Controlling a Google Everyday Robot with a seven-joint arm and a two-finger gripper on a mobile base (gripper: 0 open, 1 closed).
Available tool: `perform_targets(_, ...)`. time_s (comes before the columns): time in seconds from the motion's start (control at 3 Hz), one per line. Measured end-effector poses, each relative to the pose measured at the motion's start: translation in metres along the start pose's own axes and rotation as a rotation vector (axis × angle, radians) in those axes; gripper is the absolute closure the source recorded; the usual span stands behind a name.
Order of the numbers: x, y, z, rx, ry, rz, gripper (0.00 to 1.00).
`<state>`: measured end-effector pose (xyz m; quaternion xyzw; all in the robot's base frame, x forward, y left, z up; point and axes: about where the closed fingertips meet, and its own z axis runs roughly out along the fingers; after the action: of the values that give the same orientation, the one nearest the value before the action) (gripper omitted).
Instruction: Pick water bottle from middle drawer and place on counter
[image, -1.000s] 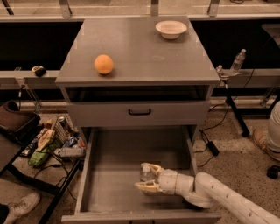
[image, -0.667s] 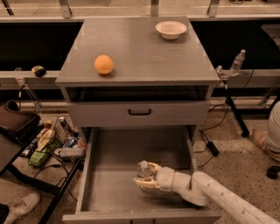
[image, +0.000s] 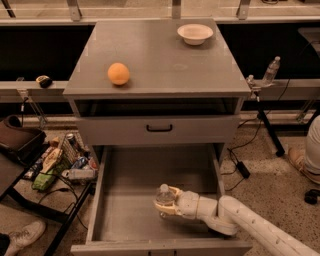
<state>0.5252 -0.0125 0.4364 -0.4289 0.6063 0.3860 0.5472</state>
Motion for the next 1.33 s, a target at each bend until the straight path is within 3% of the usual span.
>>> perform_targets(0.33, -0.027, -0.005, -0.004, 0.008, 0.032, -0.015, 1.0)
perform_targets(1.0, -0.18, -0.049, -0.028, 0.047, 0.058, -0.069, 1.0)
perform_targets(1.33, -0.246, -0.072, -0.04, 0.105, 0.073, -0.049, 1.0)
